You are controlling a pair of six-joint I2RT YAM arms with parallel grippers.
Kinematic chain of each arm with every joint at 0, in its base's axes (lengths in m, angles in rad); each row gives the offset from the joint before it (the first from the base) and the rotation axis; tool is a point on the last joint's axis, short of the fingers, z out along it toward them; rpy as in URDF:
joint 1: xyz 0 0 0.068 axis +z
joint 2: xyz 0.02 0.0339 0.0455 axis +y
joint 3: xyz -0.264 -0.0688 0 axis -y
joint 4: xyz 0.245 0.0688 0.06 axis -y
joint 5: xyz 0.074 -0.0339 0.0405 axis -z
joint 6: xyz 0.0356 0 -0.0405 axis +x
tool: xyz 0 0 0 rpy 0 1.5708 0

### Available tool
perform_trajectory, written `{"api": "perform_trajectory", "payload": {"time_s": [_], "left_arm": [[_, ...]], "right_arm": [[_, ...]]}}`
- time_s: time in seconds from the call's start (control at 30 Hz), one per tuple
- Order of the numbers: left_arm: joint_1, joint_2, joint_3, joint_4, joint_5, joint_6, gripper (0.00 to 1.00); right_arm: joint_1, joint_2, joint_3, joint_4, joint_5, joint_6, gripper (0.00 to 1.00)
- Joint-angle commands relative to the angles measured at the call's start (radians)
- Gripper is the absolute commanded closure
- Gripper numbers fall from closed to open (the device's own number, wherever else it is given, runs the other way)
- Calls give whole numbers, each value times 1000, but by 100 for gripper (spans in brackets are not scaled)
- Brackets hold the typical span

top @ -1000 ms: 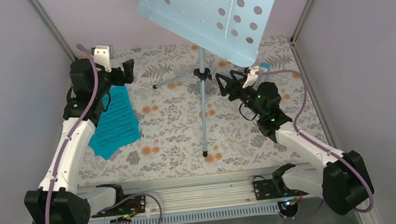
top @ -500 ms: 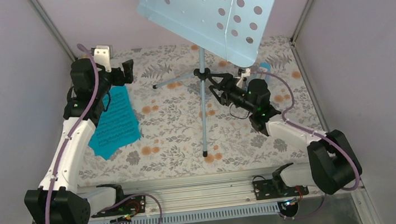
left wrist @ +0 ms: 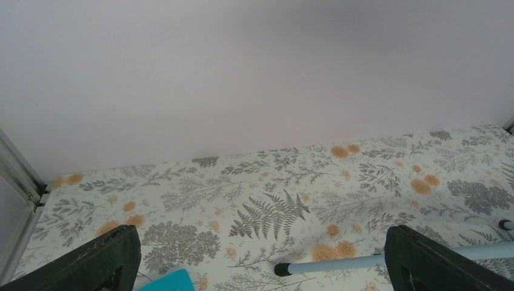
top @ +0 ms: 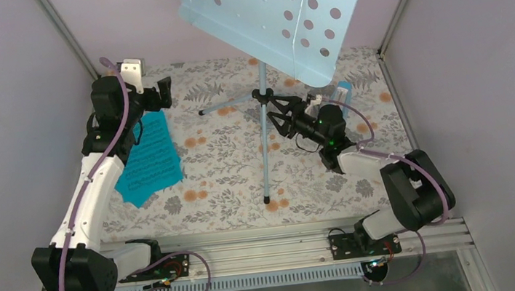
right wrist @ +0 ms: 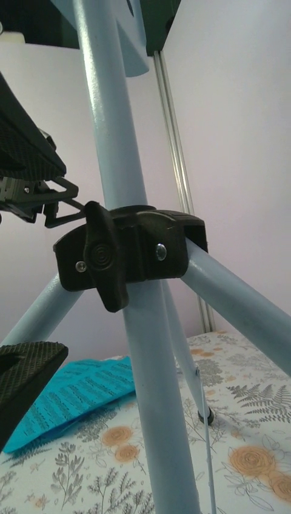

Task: Pack up the instrument practice props

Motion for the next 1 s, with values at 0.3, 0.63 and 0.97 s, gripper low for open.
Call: {"api": "perform_trajectory", "payload": {"time_s": [0.3, 0.63, 0.97], "left_arm": [[-1, -22, 20, -5, -6, 11, 0], [-1, -20, 20, -6, -2, 11, 0], [-2, -19, 20, -5, 0, 11, 0]], "right_arm": [[-27, 85, 48, 136, 38, 134, 44], [-55, 89, 84, 91, 40, 118, 54], [-62, 97, 93, 86, 28, 113, 76]]}}
